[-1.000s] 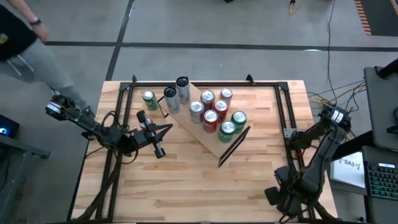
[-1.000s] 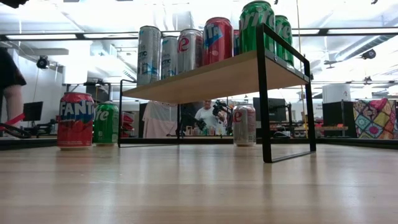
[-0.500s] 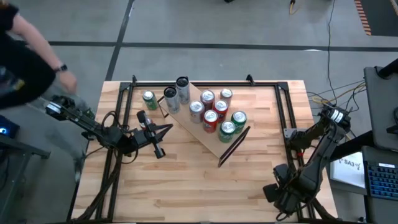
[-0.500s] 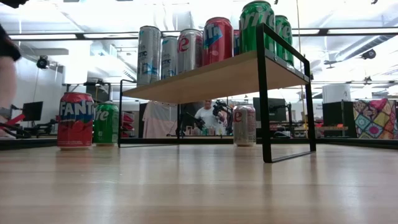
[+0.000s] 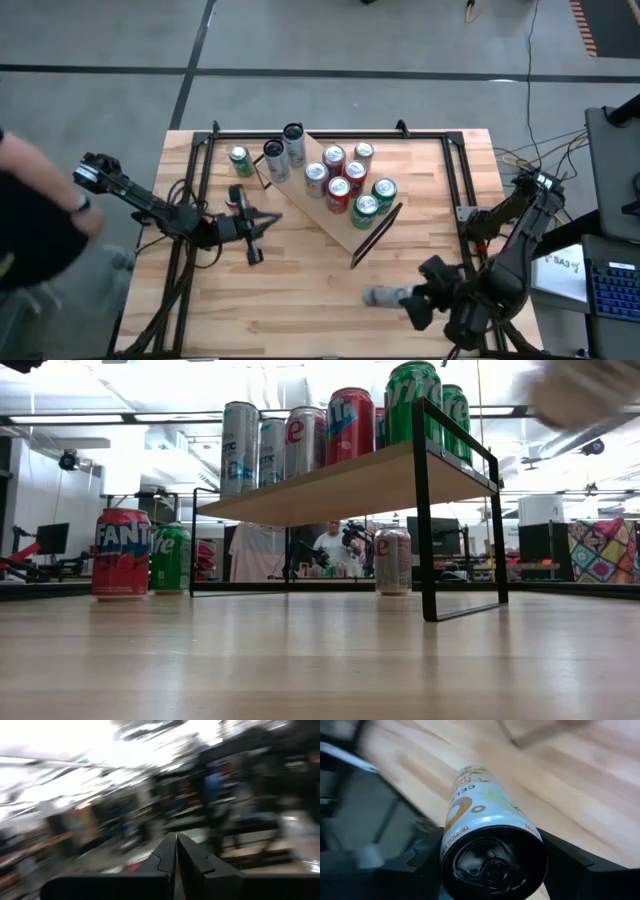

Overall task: Place canned beverage on shelf
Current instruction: Put the yellow soda can on the shelf aligned with the blue soda can

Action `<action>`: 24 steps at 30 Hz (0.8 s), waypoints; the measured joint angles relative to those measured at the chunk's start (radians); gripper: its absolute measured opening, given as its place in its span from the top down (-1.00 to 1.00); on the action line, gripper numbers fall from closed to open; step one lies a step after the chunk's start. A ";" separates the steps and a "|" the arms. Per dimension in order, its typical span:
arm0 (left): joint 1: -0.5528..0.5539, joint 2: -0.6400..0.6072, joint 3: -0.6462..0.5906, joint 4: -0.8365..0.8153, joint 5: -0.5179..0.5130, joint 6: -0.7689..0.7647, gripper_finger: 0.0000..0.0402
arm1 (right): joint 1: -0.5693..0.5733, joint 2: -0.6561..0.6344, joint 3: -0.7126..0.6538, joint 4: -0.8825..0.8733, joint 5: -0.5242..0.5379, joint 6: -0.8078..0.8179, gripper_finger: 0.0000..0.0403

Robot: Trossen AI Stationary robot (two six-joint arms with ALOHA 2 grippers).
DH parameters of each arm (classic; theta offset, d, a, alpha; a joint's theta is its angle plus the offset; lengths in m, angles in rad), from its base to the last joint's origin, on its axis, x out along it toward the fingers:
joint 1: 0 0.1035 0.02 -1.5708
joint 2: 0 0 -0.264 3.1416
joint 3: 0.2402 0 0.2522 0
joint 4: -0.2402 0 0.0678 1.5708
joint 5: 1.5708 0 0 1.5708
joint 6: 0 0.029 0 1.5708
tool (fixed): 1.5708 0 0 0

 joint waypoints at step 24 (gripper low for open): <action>0.000 0.001 0.000 -0.159 0.414 -0.226 -0.04 | -0.379 0.319 0.484 0.115 0.008 -0.891 -0.20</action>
